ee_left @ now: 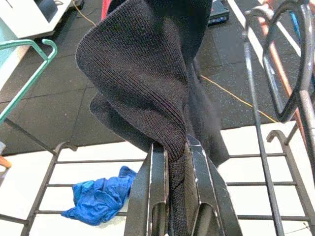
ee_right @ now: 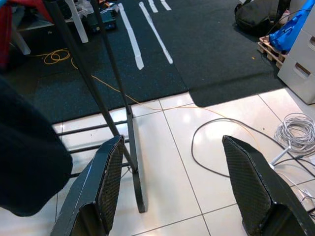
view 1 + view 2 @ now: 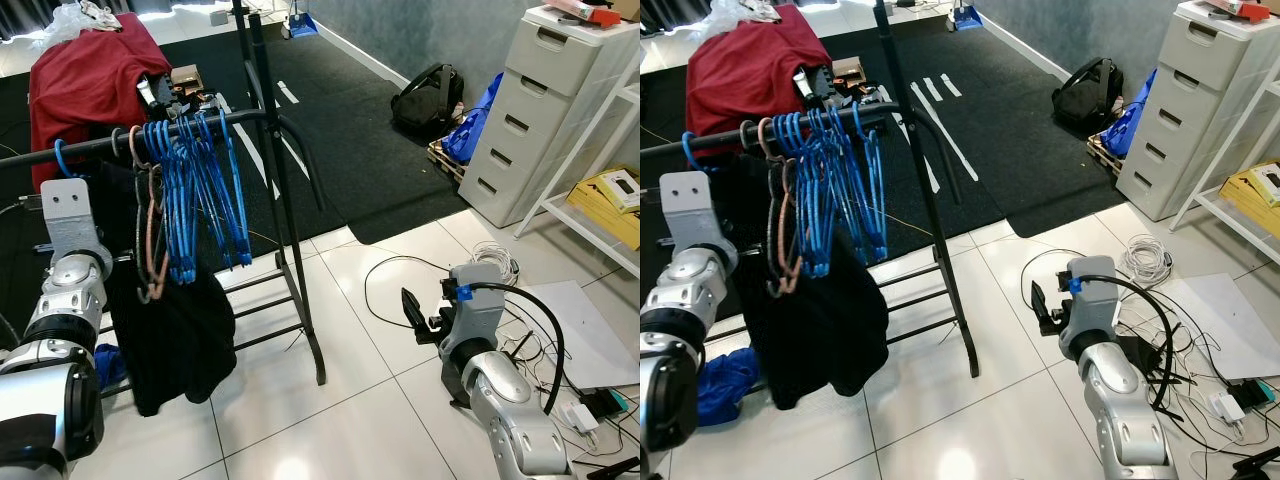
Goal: Hang hanger
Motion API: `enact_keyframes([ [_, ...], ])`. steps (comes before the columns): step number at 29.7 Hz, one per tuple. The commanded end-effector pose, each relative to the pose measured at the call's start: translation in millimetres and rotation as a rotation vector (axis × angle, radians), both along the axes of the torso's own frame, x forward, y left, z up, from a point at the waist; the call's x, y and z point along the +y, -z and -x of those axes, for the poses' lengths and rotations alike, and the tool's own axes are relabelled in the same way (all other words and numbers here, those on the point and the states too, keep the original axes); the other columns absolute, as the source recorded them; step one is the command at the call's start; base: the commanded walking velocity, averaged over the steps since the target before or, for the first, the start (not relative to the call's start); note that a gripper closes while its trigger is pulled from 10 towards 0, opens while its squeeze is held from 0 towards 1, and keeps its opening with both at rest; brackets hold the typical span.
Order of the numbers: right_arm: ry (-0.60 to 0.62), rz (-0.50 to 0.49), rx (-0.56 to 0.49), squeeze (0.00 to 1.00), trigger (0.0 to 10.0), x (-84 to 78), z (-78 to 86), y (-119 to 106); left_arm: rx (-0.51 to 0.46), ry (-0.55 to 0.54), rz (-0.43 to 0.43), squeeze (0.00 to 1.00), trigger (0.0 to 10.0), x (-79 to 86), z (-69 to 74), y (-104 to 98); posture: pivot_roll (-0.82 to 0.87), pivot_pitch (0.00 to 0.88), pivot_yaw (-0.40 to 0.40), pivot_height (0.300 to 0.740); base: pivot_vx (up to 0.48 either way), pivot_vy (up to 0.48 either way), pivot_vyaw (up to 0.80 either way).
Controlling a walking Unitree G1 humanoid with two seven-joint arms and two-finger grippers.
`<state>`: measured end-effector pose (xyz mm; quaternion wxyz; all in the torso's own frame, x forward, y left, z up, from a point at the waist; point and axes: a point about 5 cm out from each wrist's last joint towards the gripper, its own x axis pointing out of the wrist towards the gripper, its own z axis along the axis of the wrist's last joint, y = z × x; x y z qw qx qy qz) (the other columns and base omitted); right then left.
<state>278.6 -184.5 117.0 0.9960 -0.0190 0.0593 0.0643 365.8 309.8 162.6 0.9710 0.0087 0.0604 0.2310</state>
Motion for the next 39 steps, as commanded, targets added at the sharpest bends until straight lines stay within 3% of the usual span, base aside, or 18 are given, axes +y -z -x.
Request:
enact_keyframes([
  [1,0.003,-0.002,0.008,0.00,10.0,0.3,1.1,0.8,0.018,0.024,0.101,0.00,0.0,-1.6,1.6,9.4,-0.17,0.147,0.081,0.740,0.000,0.000,0.00],
  [2,0.003,-0.002,0.008,0.00,10.0,0.3,1.1,0.8,0.011,0.034,0.130,0.00,0.0,-3.8,0.7,9.9,-0.17,0.147,0.081,0.740,0.000,0.000,0.00],
  [3,0.004,-0.003,0.008,0.00,10.0,0.0,0.9,1.0,-0.001,0.102,0.158,0.00,0.0,-16.4,-4.8,9.4,-0.17,0.144,0.082,0.740,0.000,0.000,0.00],
  [8,0.003,-0.004,0.009,0.00,10.0,-0.2,0.3,1.0,0.011,0.190,0.154,0.00,0.0,-34.7,-11.7,9.1,-0.17,0.143,0.080,0.740,0.000,0.000,0.00],
  [10,0.003,-0.004,0.009,0.00,10.0,-0.2,0.3,1.0,0.011,0.190,0.154,0.00,0.0,-34.7,-11.7,9.1,-0.17,0.143,0.080,0.740,0.000,0.000,0.00],
  [11,0.003,-0.004,0.009,0.00,10.0,-0.2,0.2,1.0,0.026,0.209,0.147,0.00,2.7,-39.1,-12.4,11.3,-0.17,0.142,0.082,0.740,0.000,0.000,0.00],
  [12,0.003,-0.004,0.008,0.00,10.0,-0.1,0.1,1.0,0.058,0.237,0.117,0.00,10.0,-44.7,-12.4,15.8,-0.17,0.141,0.082,0.740,0.000,0.000,0.00],
  [13,0.003,-0.004,0.008,0.00,10.0,-0.1,0.1,1.0,0.058,0.237,0.117,0.00,10.0,-44.7,-12.4,15.8,-0.17,0.141,0.082,0.740,0.000,0.000,0.00],
  [14,0.003,-0.003,0.008,0.00,10.0,-0.1,0.0,0.9,0.085,0.256,0.086,0.59,10.0,-49.0,-12.1,19.7,-0.17,0.141,0.082,0.740,0.000,0.000,0.00],
  [15,0.003,-0.003,0.008,0.00,10.0,-0.1,0.0,0.9,0.107,0.271,0.051,1.00,10.0,-52.7,-11.7,23.1,-0.17,0.141,0.082,0.740,0.000,0.000,0.00],
  [19,0.003,-0.003,0.008,0.00,10.0,-0.1,-0.1,0.8,0.132,0.286,0.021,1.00,10.0,-57.1,-11.4,26.7,-0.17,0.141,0.080,0.740,0.000,0.000,0.00],
  [20,0.003,-0.002,0.008,0.00,10.0,-0.1,0.0,0.8,0.147,0.292,0.001,0.00,10.0,-59.0,-11.2,28.6,-0.17,0.141,0.081,0.740,0.000,0.000,0.00],
  [27,0.004,0.000,0.007,0.00,10.0,-0.2,0.3,0.9,0.178,0.317,-0.004,0.00,10.0,-63.8,-10.1,34.0,-0.17,0.140,0.081,0.740,0.000,0.000,0.00],
  [28,0.004,0.000,0.008,0.00,10.0,-0.2,0.2,1.1,0.184,0.313,-0.006,0.00,0.7,-63.4,-9.9,34.5,-0.17,0.138,0.080,0.740,0.000,0.000,0.00],
  [30,0.004,0.000,0.008,0.00,10.0,-0.2,0.2,1.2,0.188,0.310,-0.009,0.00,0.7,-63.1,-9.7,34.8,-0.17,0.138,0.080,0.740,0.000,0.000,0.00],
  [31,0.004,0.000,0.009,0.00,10.0,-0.2,0.1,1.4,0.193,0.301,-0.021,0.00,0.0,-62.0,-9.4,34.5,-0.17,0.135,0.079,0.740,0.000,0.000,0.00],
  [39,0.003,0.001,0.010,0.00,10.0,-0.2,-0.1,1.8,0.192,0.275,-0.032,0.00,0.0,-56.8,-8.6,32.3,-0.17,0.131,0.079,0.740,0.000,0.000,0.00],
])
